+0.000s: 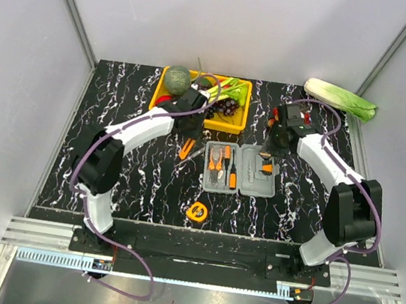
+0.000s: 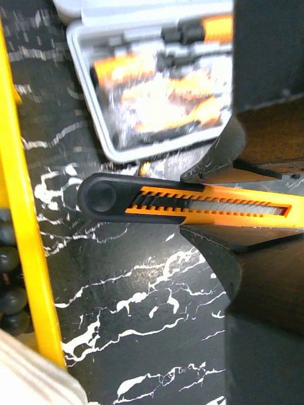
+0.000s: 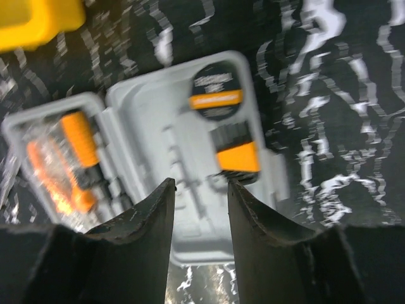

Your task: Pack the tool kit

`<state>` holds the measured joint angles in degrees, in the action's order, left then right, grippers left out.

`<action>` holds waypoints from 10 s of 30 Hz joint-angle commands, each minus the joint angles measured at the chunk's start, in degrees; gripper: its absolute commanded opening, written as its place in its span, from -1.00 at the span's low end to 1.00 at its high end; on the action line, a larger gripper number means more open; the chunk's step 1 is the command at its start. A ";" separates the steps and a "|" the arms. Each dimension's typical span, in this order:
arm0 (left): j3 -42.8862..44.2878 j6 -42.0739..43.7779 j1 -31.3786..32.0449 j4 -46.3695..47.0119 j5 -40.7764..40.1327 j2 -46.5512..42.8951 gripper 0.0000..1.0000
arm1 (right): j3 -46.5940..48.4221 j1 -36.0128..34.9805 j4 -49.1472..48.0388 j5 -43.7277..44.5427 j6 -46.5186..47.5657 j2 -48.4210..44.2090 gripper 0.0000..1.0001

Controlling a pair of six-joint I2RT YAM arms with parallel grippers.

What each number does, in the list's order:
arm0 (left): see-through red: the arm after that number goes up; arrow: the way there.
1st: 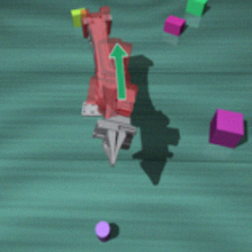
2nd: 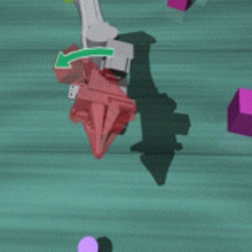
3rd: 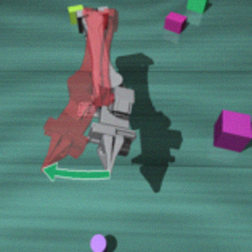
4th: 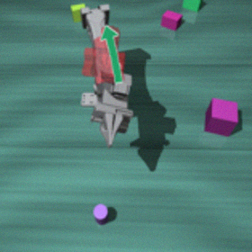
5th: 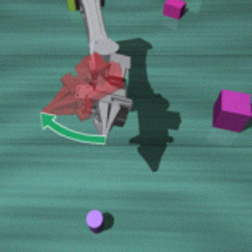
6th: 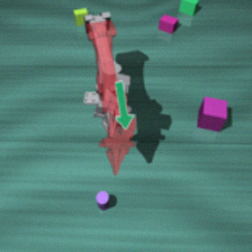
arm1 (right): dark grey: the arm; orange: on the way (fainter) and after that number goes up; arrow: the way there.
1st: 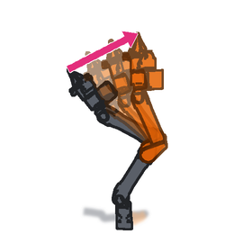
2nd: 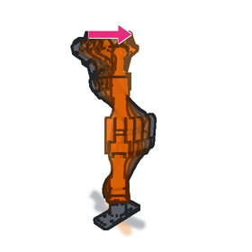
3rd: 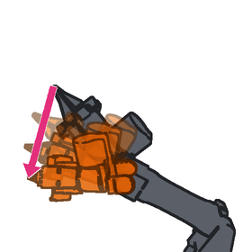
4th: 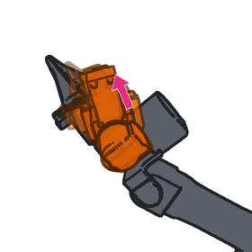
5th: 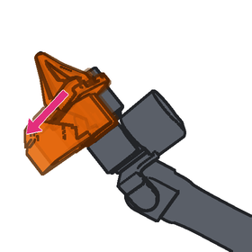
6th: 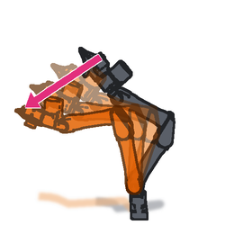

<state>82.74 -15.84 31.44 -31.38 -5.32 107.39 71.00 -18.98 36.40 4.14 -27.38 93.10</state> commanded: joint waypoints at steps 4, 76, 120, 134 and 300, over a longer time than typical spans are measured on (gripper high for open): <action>3.56 -7.27 1.34 -1.14 4.79 -6.24 -0.91 | 1.51 6.94 0.52 5.96 1.88 6.38 -0.01; 16.05 -32.42 19.18 -8.70 -9.97 15.04 -0.28 | -13.35 8.26 0.78 -1.59 -6.55 -6.62 0.27; 11.57 -15.02 7.85 8.25 18.85 12.93 -0.58 | -17.13 -14.06 -21.81 -13.37 -2.07 -6.45 -0.09; 10.25 -14.57 7.50 10.11 23.16 15.04 -0.81 | -15.72 -17.84 -21.82 -11.09 -4.00 2.52 -0.48; -8.82 -10.44 -5.60 14.94 1.89 3.35 -0.22 | -7.80 -13.54 -2.13 10.89 -8.66 -4.68 -0.19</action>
<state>71.70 -27.92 25.47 -18.72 -2.09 109.27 66.28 -34.72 31.97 11.99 -34.20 92.27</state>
